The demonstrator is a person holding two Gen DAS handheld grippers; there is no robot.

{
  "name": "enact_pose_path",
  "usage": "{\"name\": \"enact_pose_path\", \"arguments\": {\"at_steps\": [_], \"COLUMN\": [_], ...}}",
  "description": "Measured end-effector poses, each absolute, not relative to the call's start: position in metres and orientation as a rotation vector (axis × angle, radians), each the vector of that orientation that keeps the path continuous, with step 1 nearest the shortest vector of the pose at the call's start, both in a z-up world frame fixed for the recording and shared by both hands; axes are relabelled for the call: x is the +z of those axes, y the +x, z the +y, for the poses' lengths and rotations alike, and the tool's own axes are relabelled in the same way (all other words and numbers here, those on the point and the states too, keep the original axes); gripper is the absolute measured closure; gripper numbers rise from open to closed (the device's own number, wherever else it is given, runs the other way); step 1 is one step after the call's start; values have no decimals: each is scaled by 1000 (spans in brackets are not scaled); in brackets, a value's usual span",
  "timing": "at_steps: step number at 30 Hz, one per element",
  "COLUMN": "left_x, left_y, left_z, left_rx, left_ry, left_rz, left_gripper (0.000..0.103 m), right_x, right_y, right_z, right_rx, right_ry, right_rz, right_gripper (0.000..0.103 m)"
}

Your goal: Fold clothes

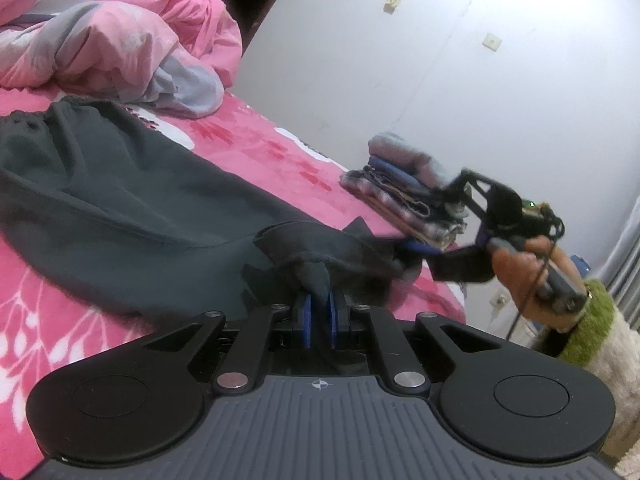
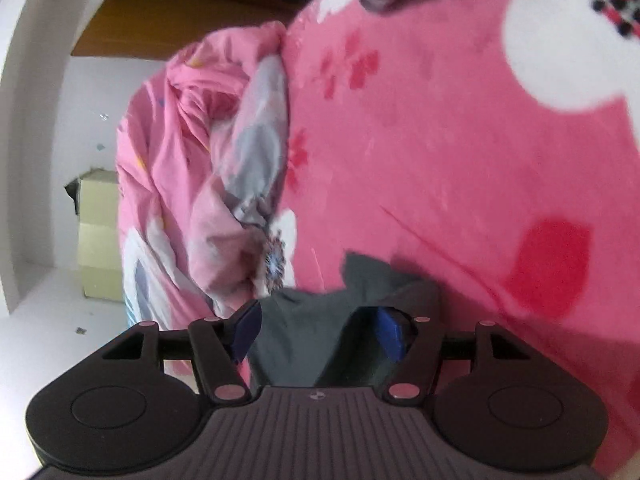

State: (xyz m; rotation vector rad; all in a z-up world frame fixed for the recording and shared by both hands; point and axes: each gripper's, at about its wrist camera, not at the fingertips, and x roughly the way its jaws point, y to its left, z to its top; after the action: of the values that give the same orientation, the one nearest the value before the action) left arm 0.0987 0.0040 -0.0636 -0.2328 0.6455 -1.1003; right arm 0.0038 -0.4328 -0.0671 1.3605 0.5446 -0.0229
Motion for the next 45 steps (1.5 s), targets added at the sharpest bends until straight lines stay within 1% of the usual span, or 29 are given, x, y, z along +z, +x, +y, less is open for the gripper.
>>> {"name": "enact_pose_path", "arguments": {"at_steps": [3,9,11,13,15,17,21,24,27,29,31,36,43,45], "left_x": [-64,-65,-64,-64,-64,-63,-65,-67,-68,-67,-67,-65,-64,-65], "left_y": [98,99,99,98,97,96,94,94,94,94,94,95,93,92], "left_z": [3,-2,-4,-5,-6,-6,-8,-9,-10,-11,-12,-13,-15,-16], "left_rx": [-1108,-1104,-1099,-1086,-1078,-1070,-1058,-1050,-1045,-1043,-1041,-1034,-1013,-1008], "left_ry": [-225,-215,-212,-210,-194,-172,-150,-134,-131,-133,-135,-160,-156,-154], "left_rz": [646,665,668,669,677,680,689,703,713,717,720,730,734,735], "left_gripper": [94,87,87,87,88,89,91,91,91,91,91,90,90,90], "right_x": [-68,-68,-65,-65,-66,-68,-58,-35,-17,-15,-23,-47,-50,-52], "right_y": [5,1,13,31,54,78,111,109,86,65,48,25,39,48], "right_z": [-434,-439,-441,-445,-449,-454,-464,-474,-488,-496,-499,-492,-455,-447], "right_rx": [1,45,61,73,85,74,55,98,176,198,199,154,323,348], "right_ry": [1335,1284,1263,1247,1244,1247,1179,1124,1105,1071,1008,748,417,362], "right_rz": [554,529,545,572,613,674,817,772,619,534,522,648,693,713], "right_gripper": [38,38,38,37,31,28,27,26,23,22,22,23,24,28]}}
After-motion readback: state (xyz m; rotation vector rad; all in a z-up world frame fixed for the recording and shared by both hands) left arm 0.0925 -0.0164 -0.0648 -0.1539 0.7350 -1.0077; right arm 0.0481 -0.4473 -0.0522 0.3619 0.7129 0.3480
